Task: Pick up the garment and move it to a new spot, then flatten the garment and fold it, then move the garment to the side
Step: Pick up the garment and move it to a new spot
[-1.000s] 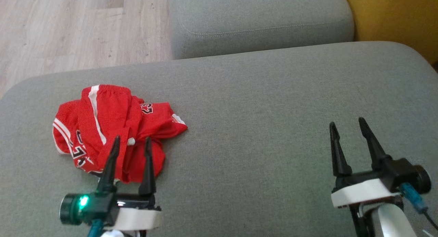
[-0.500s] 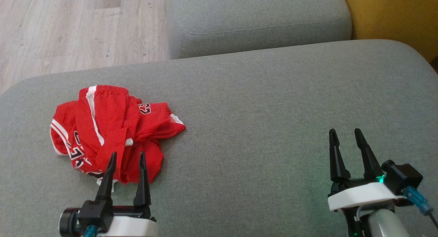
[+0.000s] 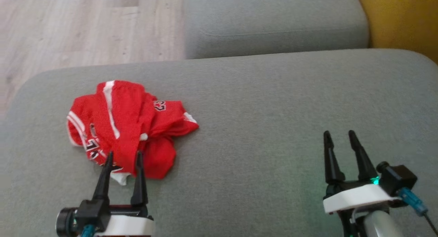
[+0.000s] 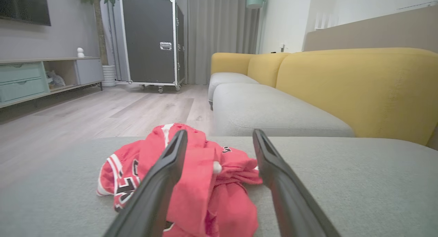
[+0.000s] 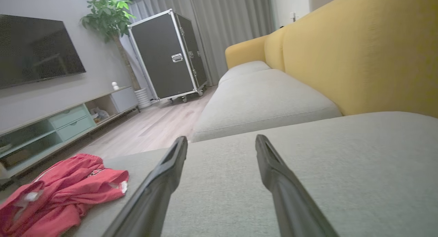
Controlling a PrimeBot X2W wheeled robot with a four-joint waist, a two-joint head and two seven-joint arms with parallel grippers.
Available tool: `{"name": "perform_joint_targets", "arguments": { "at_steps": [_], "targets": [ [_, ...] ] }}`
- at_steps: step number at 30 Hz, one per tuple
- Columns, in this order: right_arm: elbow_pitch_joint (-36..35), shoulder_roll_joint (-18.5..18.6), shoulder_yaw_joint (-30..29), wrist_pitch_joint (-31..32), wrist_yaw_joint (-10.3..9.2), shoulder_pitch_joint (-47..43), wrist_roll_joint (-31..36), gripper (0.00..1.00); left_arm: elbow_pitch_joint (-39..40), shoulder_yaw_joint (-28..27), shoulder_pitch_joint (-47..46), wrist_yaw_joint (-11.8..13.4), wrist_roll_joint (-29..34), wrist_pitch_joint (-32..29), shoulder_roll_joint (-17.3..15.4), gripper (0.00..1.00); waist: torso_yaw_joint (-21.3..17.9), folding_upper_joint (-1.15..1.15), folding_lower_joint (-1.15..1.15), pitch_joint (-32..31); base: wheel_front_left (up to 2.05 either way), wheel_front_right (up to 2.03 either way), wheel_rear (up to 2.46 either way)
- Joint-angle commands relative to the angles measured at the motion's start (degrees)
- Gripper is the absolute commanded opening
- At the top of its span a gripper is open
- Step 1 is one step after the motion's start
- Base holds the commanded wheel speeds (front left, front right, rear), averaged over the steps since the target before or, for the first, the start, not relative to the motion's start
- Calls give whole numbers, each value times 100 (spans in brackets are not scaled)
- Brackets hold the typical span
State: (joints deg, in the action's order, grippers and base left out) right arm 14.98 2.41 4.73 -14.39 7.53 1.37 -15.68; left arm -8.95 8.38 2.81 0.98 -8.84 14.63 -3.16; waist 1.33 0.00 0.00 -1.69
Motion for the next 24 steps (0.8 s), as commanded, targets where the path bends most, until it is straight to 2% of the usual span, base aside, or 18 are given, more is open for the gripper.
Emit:
{"name": "perform_joint_targets", "arguments": {
  "at_steps": [1, 11, 18, 24],
  "targets": [
    [-206, 46, 171, -61, -4, 109, -30, 100, 158, -242, -218, -15, 49, 37, 9, 100, 159, 0, 0, -40, 0, 0, 0],
    [-252, 46, 639, -61, -4, -9, -271, 100, 199, -566, 19, -122, 222, 37, 14, 100, 1031, 0, 0, -218, 0, 0, 0],
    [-261, 46, 873, -61, -4, -103, -392, 100, 286, -681, 142, -118, 252, 37, 20, 100, 1448, 0, 0, -318, 0, 0, 0],
    [-264, 46, 932, -61, -4, -135, -395, 100, 291, -736, 191, -147, 248, 37, 23, 100, 1600, 0, 0, -336, 0, 0, 0]
  ]
}}
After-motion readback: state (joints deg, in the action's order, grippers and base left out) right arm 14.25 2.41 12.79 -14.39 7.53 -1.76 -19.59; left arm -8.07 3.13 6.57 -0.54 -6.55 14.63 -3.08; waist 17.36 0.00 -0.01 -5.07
